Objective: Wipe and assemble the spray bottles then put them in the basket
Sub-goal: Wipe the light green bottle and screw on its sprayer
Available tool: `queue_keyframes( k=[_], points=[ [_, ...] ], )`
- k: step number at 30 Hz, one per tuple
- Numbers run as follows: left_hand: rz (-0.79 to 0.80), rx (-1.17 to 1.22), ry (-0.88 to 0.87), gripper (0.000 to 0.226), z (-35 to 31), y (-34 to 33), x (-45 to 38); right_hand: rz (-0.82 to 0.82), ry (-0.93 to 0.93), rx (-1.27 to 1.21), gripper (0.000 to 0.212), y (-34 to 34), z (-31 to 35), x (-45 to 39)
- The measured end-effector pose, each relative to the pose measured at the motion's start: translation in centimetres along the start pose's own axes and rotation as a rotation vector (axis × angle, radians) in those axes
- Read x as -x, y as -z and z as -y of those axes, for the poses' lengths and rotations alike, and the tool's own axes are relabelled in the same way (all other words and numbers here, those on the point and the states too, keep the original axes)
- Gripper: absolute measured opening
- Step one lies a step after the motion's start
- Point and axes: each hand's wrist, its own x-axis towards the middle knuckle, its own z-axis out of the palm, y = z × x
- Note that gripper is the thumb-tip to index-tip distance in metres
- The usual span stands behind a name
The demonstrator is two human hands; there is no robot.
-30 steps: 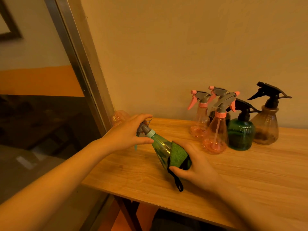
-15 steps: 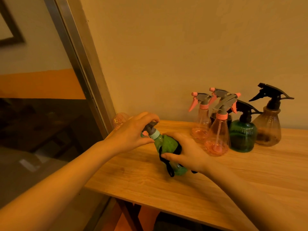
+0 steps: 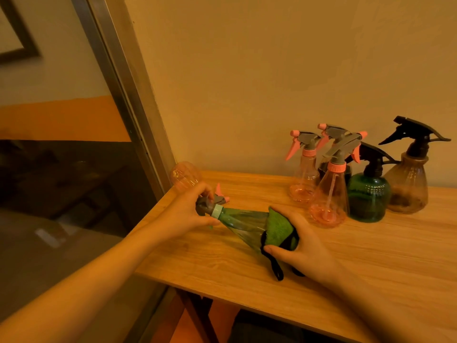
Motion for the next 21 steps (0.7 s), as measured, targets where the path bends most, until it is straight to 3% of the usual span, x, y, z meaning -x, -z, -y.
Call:
queue_keyframes(
  k=[4, 12, 16, 21],
  points=[
    [0.088, 0.105, 0.021, 0.041, -0.4, -1.1, -0.4, -0.047, 0.025, -0.017, 0.074, 0.5, -0.6, 0.4],
    [0.278, 0.025, 0.055, 0.039, 0.1, -0.8, -1.9, -0.109, 0.086, 0.005, 0.064, 0.3, -0.9, 0.3],
    [0.364, -0.089, 0.045, 0.052, -0.4, 0.3, -2.7, -0.104, 0.090, -0.003, 0.061, 0.3, -0.8, 0.3],
    [0.456, -0.401, -0.112, 0.062, -3.1, -0.9, -3.8, -0.107, 0.096, -0.008, 0.061, 0.3, -0.9, 0.3]
  ],
)
